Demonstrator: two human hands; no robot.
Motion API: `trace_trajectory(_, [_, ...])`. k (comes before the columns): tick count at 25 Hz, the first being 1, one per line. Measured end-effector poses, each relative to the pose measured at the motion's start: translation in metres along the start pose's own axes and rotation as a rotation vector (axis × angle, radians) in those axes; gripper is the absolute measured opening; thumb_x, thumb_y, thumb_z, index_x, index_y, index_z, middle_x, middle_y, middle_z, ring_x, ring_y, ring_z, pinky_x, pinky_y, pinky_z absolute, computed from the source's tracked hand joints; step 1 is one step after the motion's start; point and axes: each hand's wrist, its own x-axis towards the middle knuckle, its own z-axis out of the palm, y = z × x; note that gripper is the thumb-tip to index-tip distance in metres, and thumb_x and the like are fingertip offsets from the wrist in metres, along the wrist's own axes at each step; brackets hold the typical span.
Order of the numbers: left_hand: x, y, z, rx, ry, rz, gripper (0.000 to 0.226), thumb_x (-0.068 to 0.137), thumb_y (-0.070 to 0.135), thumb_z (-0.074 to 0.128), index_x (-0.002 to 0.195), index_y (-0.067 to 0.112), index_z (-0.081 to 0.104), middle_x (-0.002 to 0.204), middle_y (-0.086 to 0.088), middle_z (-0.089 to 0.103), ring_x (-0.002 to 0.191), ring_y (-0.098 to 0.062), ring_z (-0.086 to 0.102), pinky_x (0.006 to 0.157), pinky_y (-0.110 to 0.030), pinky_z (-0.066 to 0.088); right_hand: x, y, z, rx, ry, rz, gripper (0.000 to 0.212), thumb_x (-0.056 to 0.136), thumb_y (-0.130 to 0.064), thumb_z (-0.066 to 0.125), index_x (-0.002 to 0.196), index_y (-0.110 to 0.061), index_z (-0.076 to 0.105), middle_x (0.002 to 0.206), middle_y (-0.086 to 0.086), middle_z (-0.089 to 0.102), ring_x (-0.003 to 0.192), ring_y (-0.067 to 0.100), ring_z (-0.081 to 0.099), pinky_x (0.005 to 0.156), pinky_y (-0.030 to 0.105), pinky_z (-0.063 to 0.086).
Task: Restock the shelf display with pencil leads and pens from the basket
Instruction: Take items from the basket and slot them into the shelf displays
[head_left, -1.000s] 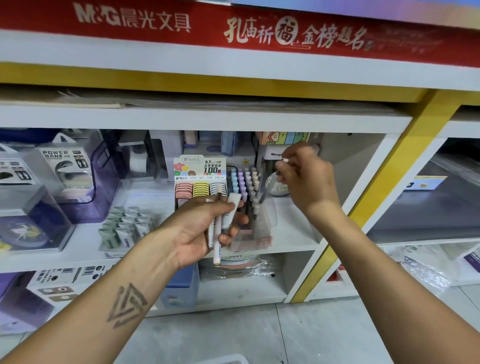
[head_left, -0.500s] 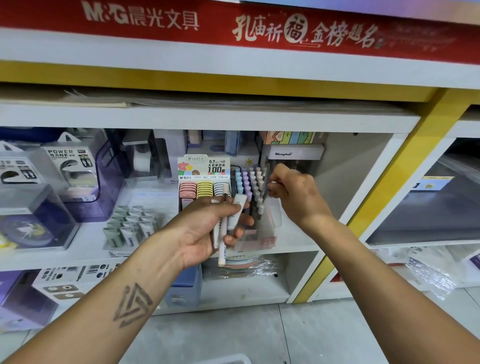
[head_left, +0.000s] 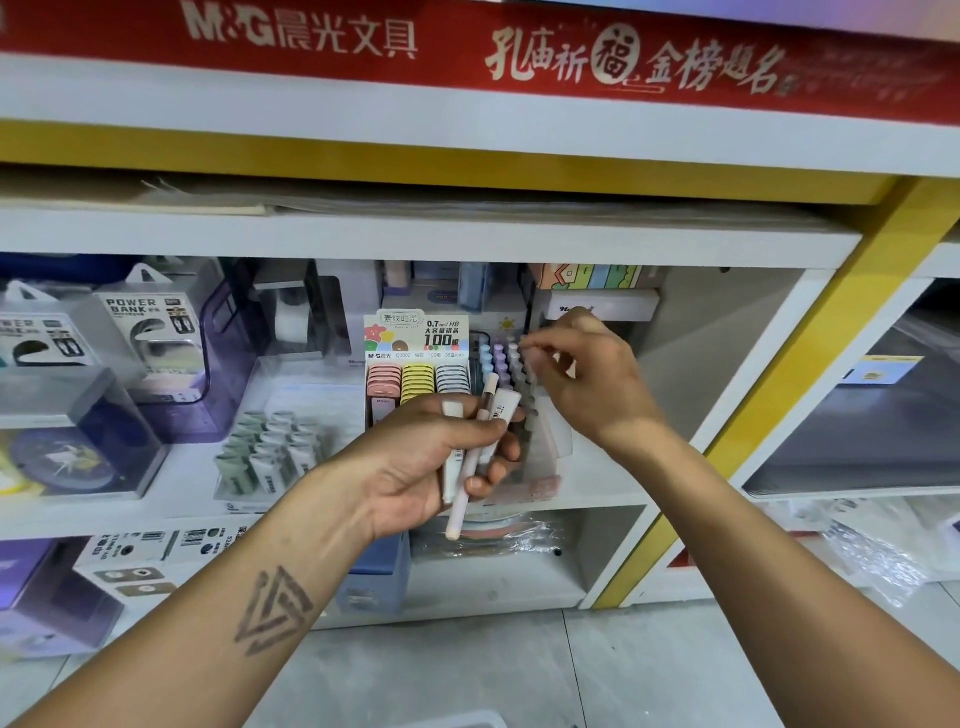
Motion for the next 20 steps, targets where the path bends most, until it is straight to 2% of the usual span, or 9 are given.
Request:
trace_trajectory(3, [-0.002,0.001,0.002,0.021,-0.038,0.04,0.013,0.087,0.001,0.064,0.084,0.009,0.073,0.072,-0.015,0.06,0.056,-0.019,0.055,0.042,-0.021,0.039,0.0,-0.02,-0.002,0.376,-0.175,0.158,0.029,0.092,-0.029,0.07,0.08,-0.004,0.076,0.089,0.015,0.059,0.074,0.009,0.058,0.066,0.019,0.044])
trace_trajectory(5, [-0.003,0.001,0.004,0.046,-0.06,0.058,0.012,0.085,0.004,0.066,0.079,0.012,0.074,0.072,-0.014,0.059,0.056,-0.019,0.055,0.043,-0.021,0.038,-0.005,-0.029,-0.005,0.547,-0.245,0.198,0.025,0.089,-0.022,0.073,0.078,0.001,0.074,0.081,0.018,0.06,0.069,0.008,0.058,0.061,0.017,0.045])
trace_trajectory(8, [-0.006,0.001,0.007,0.059,-0.078,0.059,0.012,0.086,0.008,0.068,0.077,0.014,0.074,0.071,-0.012,0.058,0.056,-0.019,0.053,0.042,-0.02,0.037,-0.006,-0.029,-0.014,0.847,-0.244,0.289,0.01,0.088,-0.01,0.072,0.089,0.0,0.075,0.075,0.004,0.071,0.064,0.004,0.062,0.055,0.013,0.045])
trace_trajectory(10, [-0.007,0.001,0.007,0.083,-0.084,0.056,0.016,0.088,0.009,0.066,0.076,0.016,0.074,0.07,-0.01,0.057,0.055,-0.018,0.051,0.042,-0.02,0.036,-0.007,-0.028,-0.018,0.901,-0.269,0.313,0.016,0.088,-0.01,0.072,0.098,0.002,0.074,0.08,0.004,0.074,0.065,0.003,0.064,0.055,0.01,0.045])
trace_trajectory(14, [-0.008,-0.003,0.01,0.133,-0.101,0.051,0.011,0.087,0.012,0.068,0.079,0.016,0.074,0.069,-0.01,0.056,0.054,-0.017,0.05,0.041,-0.02,0.036,-0.012,-0.03,-0.023,0.861,-0.311,0.334,0.011,0.086,-0.008,0.073,0.095,-0.001,0.075,0.078,0.0,0.074,0.065,0.001,0.064,0.057,0.009,0.045])
trace_trajectory(16, [-0.008,-0.002,0.013,0.113,-0.112,0.036,0.009,0.088,0.021,0.07,0.085,0.015,0.075,0.072,-0.011,0.058,0.057,-0.018,0.053,0.043,-0.021,0.039,-0.012,-0.03,-0.027,0.899,-0.262,0.364,0.007,0.088,-0.005,0.071,0.093,-0.001,0.074,0.077,0.004,0.073,0.064,0.005,0.063,0.058,0.012,0.046])
trace_trajectory(17, [-0.007,-0.001,0.013,0.082,-0.098,0.021,0.016,0.088,0.029,0.07,0.089,0.013,0.074,0.074,-0.012,0.059,0.059,-0.02,0.055,0.044,-0.021,0.041,-0.011,-0.028,-0.03,0.947,-0.203,0.392,0.007,0.09,-0.003,0.068,0.093,-0.001,0.073,0.078,0.006,0.072,0.064,0.009,0.062,0.059,0.016,0.047])
trace_trajectory(19, [-0.005,0.001,0.009,0.003,0.018,-0.012,0.031,0.091,0.035,0.067,0.1,0.005,0.072,0.076,-0.016,0.063,0.06,-0.024,0.059,0.043,-0.024,0.045,-0.008,-0.023,-0.039,1.061,-0.016,0.464,0.007,0.093,-0.002,0.063,0.094,0.002,0.069,0.077,0.012,0.071,0.06,0.015,0.061,0.058,0.023,0.049])
trace_trajectory(20, [-0.003,0.001,0.007,-0.02,0.099,-0.016,0.034,0.093,0.03,0.064,0.107,0.0,0.069,0.077,-0.018,0.064,0.06,-0.025,0.06,0.042,-0.025,0.045,-0.007,-0.018,-0.044,1.062,0.085,0.475,0.008,0.094,-0.003,0.063,0.095,0.004,0.067,0.076,0.015,0.071,0.057,0.016,0.06,0.056,0.024,0.051])
